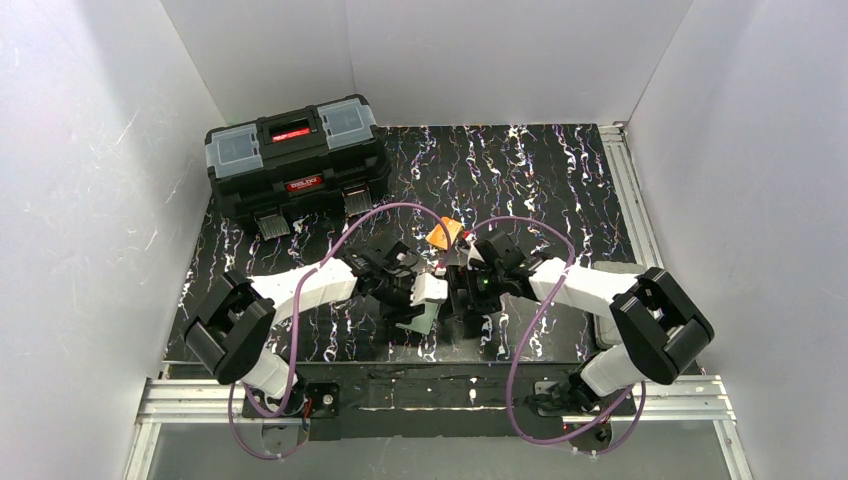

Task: Put the credit cards into the card holder
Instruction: Close the card holder at the center of the board.

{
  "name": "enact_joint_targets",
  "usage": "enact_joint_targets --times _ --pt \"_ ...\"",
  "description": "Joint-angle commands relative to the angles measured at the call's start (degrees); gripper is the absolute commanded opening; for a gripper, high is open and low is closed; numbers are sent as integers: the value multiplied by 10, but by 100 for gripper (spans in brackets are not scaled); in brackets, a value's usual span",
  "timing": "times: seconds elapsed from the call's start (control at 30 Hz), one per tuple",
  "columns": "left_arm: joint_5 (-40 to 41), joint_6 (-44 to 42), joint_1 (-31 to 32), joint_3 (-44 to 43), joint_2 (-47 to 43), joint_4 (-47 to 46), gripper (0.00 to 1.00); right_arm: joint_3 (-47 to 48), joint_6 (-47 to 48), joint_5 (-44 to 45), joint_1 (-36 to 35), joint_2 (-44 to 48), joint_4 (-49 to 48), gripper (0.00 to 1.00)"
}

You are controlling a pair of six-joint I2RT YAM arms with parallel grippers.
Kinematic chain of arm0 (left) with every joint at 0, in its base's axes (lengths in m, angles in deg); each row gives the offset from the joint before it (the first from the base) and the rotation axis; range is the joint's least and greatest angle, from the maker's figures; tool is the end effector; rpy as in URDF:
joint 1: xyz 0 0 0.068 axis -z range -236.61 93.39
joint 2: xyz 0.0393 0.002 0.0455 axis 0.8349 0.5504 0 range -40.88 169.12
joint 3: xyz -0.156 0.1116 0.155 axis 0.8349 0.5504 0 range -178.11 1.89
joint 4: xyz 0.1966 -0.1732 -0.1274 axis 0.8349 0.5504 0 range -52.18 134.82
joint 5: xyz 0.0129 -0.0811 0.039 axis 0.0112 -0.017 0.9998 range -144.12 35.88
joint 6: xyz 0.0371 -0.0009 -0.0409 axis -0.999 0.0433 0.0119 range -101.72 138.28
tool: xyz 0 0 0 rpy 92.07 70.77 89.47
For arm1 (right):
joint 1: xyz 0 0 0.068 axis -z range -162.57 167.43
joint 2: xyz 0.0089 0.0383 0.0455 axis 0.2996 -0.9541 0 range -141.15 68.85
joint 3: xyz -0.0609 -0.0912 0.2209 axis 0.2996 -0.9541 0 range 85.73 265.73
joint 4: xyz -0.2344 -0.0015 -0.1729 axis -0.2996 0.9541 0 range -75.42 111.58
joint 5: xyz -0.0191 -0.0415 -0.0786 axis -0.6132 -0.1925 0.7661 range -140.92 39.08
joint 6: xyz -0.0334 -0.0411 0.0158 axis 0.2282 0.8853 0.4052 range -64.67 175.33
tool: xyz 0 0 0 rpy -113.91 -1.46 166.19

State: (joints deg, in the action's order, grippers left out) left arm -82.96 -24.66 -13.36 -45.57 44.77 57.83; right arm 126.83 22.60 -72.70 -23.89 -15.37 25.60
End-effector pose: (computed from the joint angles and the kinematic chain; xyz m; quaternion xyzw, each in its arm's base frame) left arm 0.2156 -0.2276 0.1349 0.6861 0.6336 -0.2403 0.2647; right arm 0.2182 0.2105 0.1156 -0.1280 0.9273 0.3255 0.1331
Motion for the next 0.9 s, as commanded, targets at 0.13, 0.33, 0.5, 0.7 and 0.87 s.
enact_joint_targets --times 0.13,0.33,0.5,0.7,0.87 --pt "15 -32 13 13 -15 -1 38 -14 -44 0 25 48 18 99" --pt "22 -40 18 26 -23 -2 38 -36 -85 -73 74 42 -15 98" --pt "26 -54 24 46 -35 -11 38 -93 -117 -63 110 60 -21 98" --pt "28 -62 27 59 -55 -23 38 -34 -69 -7 93 101 93 93" --pt "17 -55 29 51 -85 -23 40 -31 -88 -61 106 62 86 1"
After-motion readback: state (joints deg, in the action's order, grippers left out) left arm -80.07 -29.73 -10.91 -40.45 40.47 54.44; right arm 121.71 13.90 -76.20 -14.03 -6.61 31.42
